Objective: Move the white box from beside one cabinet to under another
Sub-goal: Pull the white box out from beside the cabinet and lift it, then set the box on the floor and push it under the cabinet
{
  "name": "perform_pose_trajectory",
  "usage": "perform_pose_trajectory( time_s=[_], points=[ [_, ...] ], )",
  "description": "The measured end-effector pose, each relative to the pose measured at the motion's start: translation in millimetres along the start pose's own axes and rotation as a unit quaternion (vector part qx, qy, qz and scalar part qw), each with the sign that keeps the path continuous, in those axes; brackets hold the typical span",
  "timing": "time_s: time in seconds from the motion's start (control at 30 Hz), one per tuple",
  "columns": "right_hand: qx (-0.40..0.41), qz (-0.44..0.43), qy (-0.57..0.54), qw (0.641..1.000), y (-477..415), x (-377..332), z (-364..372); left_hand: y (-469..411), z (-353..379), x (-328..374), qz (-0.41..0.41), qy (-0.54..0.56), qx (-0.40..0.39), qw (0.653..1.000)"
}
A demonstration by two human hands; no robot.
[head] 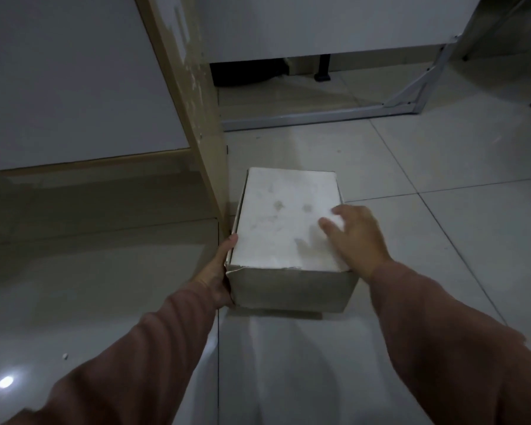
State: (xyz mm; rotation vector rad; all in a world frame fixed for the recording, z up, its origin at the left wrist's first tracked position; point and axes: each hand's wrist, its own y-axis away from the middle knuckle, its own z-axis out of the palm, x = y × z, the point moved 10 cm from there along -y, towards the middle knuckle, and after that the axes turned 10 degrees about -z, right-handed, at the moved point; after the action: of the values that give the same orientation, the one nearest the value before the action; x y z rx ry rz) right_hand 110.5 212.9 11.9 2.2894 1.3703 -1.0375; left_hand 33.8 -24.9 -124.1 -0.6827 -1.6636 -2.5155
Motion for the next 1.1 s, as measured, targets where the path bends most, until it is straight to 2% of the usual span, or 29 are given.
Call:
perform_pose_trajectory(
  time_s=[0.07, 0.13, 0.2, 0.23, 0.4, 0.47, 0.67, 1.1],
  points=[
    [0.011, 0.158, -0.107, 0.981, 2, 57, 0, 0, 1, 4, 0.009, 0.007, -0.015, 1.0],
    [-0.054, 0.279, -0.287, 0.915, 17, 88, 36, -2, 1, 6, 0.013, 0.008, -0.019, 1.0],
    [-0.118, 0.309, -0.449, 0.83, 32, 88, 74, -2, 0, 7, 0.017, 0.0, -0.018, 1.0],
    [-0.123, 0.305, -0.495, 0.804, 35, 85, 83, -3, -1, 7, 0.019, -0.004, -0.012, 1.0],
    [-0.073, 0.32, -0.549, 0.769, 40, 86, 96, -5, -12, 7, 0.027, -0.018, 0.024, 0.999],
    [-0.059, 0.321, -0.556, 0.765, 42, 85, 96, -2, -14, 9, 0.036, -0.03, 0.032, 0.998],
    [-0.041, 0.303, -0.541, 0.784, 58, 70, 92, 13, -27, 9, 0.041, -0.047, 0.053, 0.997],
    [-0.017, 0.167, -0.517, 0.839, 98, -39, 41, 105, -33, 43, 0.087, -0.135, 0.022, 0.987]
  ],
)
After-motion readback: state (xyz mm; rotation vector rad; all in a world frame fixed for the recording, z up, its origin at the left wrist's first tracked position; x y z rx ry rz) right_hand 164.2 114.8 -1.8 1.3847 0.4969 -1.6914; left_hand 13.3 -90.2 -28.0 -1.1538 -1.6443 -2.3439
